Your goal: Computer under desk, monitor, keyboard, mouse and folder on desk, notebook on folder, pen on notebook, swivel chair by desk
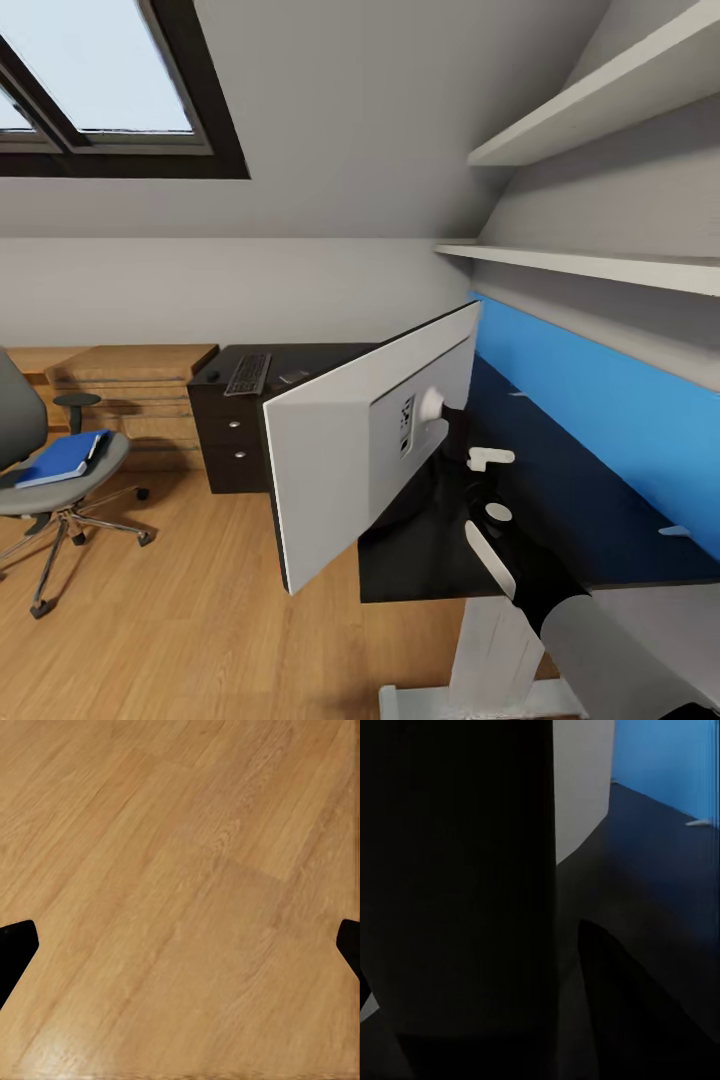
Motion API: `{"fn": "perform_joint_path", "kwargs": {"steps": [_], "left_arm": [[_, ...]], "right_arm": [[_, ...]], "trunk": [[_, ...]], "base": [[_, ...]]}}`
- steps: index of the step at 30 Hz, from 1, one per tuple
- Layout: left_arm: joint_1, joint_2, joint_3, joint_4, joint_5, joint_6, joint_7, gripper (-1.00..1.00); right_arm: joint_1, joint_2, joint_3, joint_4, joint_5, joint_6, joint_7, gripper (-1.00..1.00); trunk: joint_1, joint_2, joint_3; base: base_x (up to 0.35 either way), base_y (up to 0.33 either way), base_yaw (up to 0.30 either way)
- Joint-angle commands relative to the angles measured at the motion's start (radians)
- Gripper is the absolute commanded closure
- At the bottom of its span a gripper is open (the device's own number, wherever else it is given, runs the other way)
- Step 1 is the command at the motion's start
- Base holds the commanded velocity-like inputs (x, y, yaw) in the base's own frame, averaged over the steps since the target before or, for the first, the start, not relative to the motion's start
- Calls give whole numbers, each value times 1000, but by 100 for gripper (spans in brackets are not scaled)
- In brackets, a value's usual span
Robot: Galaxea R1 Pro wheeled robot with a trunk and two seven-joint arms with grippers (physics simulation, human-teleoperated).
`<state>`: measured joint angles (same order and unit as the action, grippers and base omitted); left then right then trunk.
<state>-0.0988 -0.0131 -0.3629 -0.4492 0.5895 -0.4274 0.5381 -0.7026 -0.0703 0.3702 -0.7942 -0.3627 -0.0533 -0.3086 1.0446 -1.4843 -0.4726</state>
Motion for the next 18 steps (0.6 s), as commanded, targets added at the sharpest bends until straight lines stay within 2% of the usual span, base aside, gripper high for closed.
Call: {"fn": "perform_joint_path", "kwargs": {"steps": [1, 11, 18], "left_arm": [[-1, 1, -8, 0, 9, -5, 6, -100], [-1, 2, -5, 0, 11, -5, 7, -100], [-1, 2, -5, 0, 12, -4, 8, -100]], "right_arm": [[-2, -2, 7, 0, -10, -7, -11, 100], [-2, -3, 7, 0, -10, -8, -11, 100], [-2, -2, 7, 1, -11, -8, -11, 100]], "trunk": [[0, -1, -1], [0, -1, -1], [0, -1, -1]], "base": [[-164, -289, 0], [-8, -331, -1], [0, -104, -122]]}}
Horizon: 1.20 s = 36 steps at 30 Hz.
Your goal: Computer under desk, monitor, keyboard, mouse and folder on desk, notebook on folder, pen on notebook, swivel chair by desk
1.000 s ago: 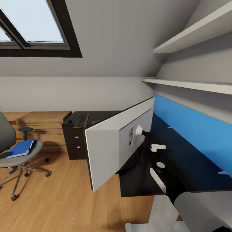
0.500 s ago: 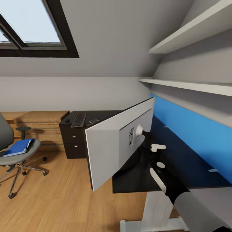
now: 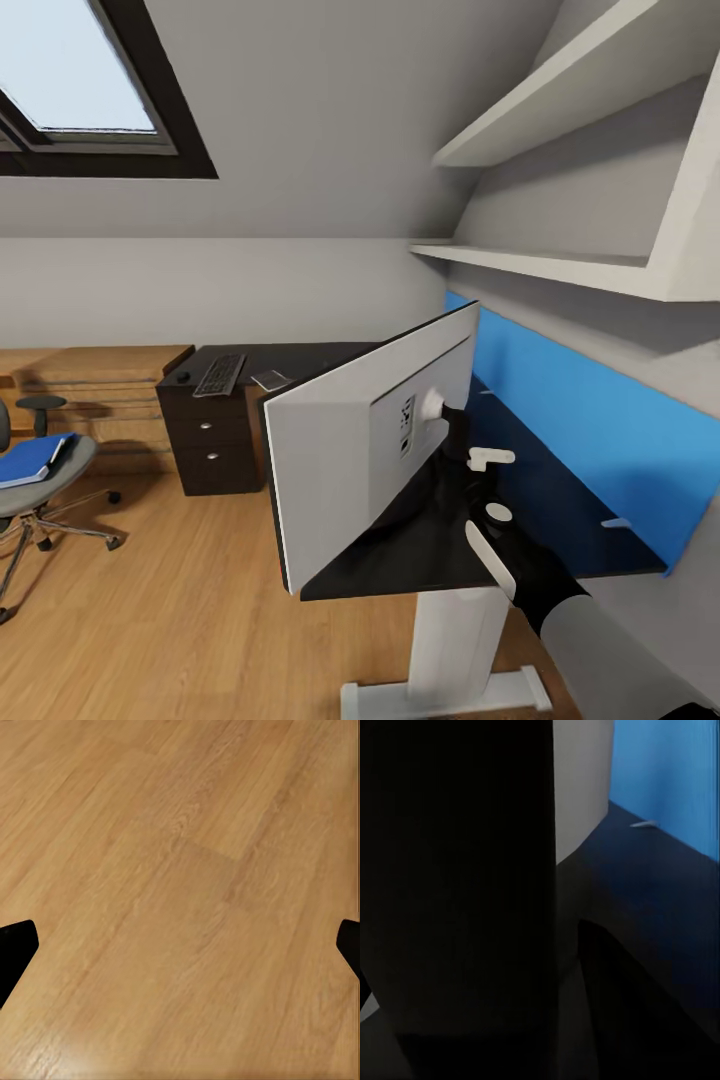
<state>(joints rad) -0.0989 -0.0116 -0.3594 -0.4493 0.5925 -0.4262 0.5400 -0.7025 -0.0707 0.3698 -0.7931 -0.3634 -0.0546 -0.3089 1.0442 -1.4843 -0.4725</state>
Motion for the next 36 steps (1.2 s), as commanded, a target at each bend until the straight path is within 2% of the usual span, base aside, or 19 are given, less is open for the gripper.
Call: {"fn": "perform_joint_path", "kwargs": {"steps": [1, 11, 12, 13, 14, 16, 17, 19, 21, 25, 28, 36], "left_arm": [[-1, 1, -8, 0, 9, -6, 6, -100], [-1, 8, 0, 0, 17, -8, 8, -100], [-2, 86, 60, -59, 121, 89, -6, -100], [-2, 138, 85, -151, 196, 203, -18, -100], [-2, 180, 96, -234, 247, 309, -21, -100], [-3, 235, 115, -386, 295, 454, -18, -100], [-3, 252, 135, -449, 303, 500, -17, -100], [-4, 272, 202, -576, 313, 597, -15, -100], [-10, 278, 280, -713, 318, 712, -13, -100], [-17, 263, 354, -894, 319, 827, -9, -100], [-19, 223, 371, -903, 313, 836, -12, -100], [-19, 195, 376, -878, 294, 805, -15, -100]], "right_arm": [[-2, -2, 8, 0, -11, -7, -10, 100], [-2, -3, 6, -1, -11, -6, -6, 100], [-2, -4, 5, -2, -11, -7, -6, 100], [-2, -4, 5, -2, -11, -6, -7, 100], [-2, -4, 5, -2, -11, -6, -6, 100], [-2, -5, 4, -2, -11, -6, -6, 100], [-2, -5, 4, -2, -11, -6, -6, 100], [-2, -6, 3, -2, -11, -6, -6, 100], [-2, -7, 2, -2, -11, -5, -6, 100], [-2, -7, 2, -2, -12, -5, -7, 100], [-2, -8, 1, -1, -12, -4, -10, 100], [-2, -9, 1, -1, -12, -5, -12, 100]], "trunk": [[0, -1, -1], [0, -1, -1], [0, -1, -1], [0, -1, -1], [0, -1, -1], [0, -1, -1], [0, -1, -1], [0, -1, -1], [0, -1, -1], [0, -1, -1], [0, -1, -1], [0, -1, -1]], "base": [[0, -14, -64], [0, -3, -12], [0, 0, 0], [0, 0, 0], [0, 0, 0], [0, 0, 0], [0, 0, 0], [0, 0, 0], [0, 0, 0], [0, 0, 0], [0, 0, 0], [15, 0, 0]]}}
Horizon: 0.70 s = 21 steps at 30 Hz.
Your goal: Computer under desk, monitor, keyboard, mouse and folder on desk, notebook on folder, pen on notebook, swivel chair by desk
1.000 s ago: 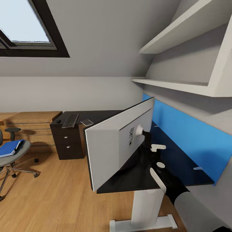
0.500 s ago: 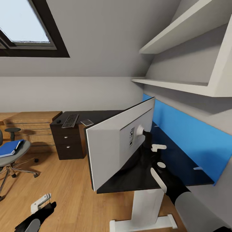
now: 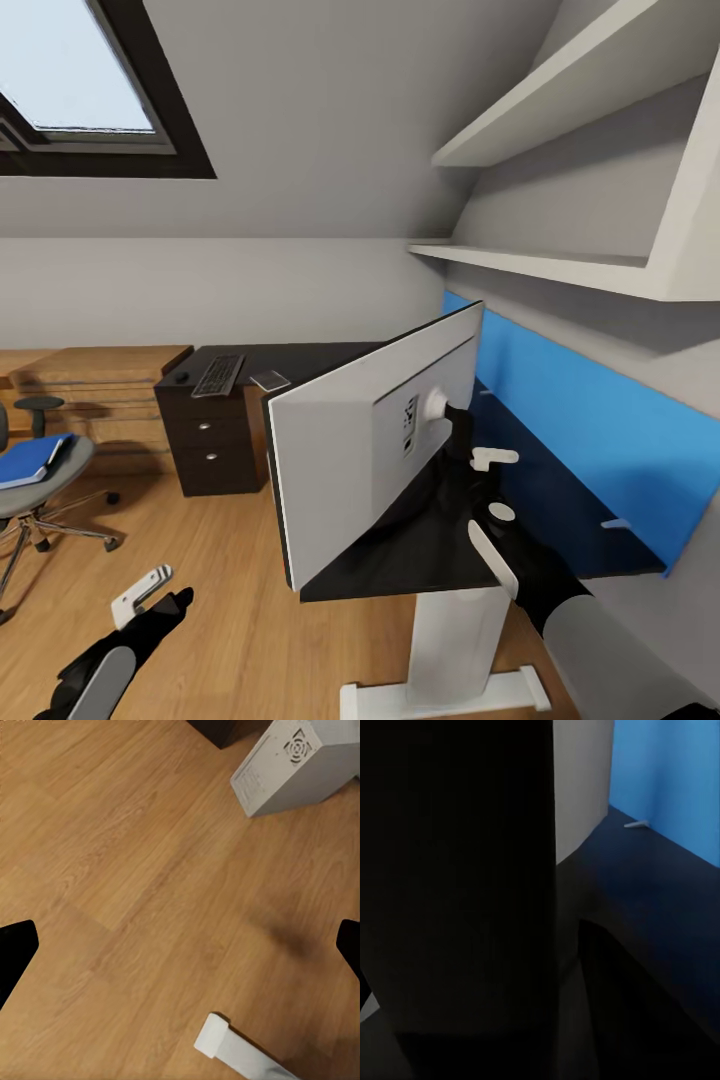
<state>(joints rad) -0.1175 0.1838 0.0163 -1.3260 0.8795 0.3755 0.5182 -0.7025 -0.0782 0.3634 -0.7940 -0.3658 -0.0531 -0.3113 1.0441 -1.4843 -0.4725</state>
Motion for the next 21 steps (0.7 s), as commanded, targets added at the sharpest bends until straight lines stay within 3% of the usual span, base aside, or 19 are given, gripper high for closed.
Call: {"fn": "perform_joint_path", "kwargs": {"steps": [1, 21], "left_arm": [[-1, -2, -1, 0, 0, -1, 6, -100], [-1, -4, -4, 47, -16, -6, 8, -100]], "right_arm": [[-2, -2, 8, -1, -10, -7, -10, 100], [-2, -5, 5, 1, -9, -8, -9, 100]], "trunk": [[0, -1, -1], [0, -1, -1]], "base": [[153, 0, 0], [295, -123, 0]]}}
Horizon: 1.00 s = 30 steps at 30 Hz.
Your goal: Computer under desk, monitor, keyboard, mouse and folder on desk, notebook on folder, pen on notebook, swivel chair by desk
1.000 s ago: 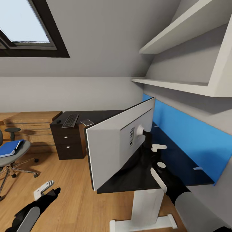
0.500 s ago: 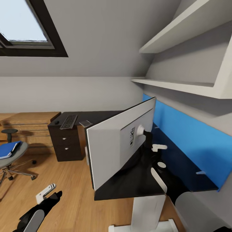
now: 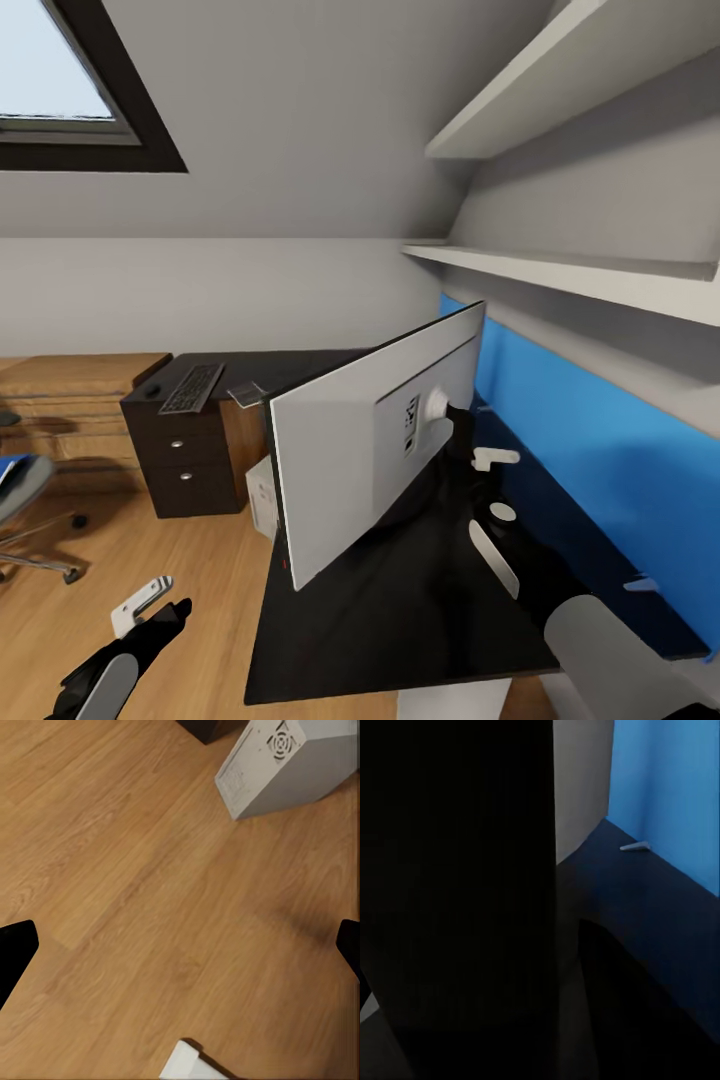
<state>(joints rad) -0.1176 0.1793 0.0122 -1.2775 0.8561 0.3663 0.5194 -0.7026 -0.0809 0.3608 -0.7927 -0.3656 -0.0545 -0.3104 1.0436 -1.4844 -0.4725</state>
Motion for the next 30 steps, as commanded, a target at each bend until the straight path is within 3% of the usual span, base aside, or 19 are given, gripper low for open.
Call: {"fn": "perform_joint_path", "kwargs": {"steps": [1, 16, 30], "left_arm": [[0, 0, 0, -2, 8, 3, 6, -100], [0, 0, 0, -2, 8, 3, 7, -100], [0, -1, -1, -2, 9, 3, 7, -100]], "right_arm": [[-1, -4, 7, -1, -9, -6, -10, 100], [-1, -5, 9, -1, -9, -8, -10, 100], [-1, -5, 10, -1, -9, -8, -10, 100]], "trunk": [[1, -1, -1], [1, -1, -1], [1, -1, -1]], "base": [[306, -170, 0], [288, -168, 0], [31, -21, -21]]}}
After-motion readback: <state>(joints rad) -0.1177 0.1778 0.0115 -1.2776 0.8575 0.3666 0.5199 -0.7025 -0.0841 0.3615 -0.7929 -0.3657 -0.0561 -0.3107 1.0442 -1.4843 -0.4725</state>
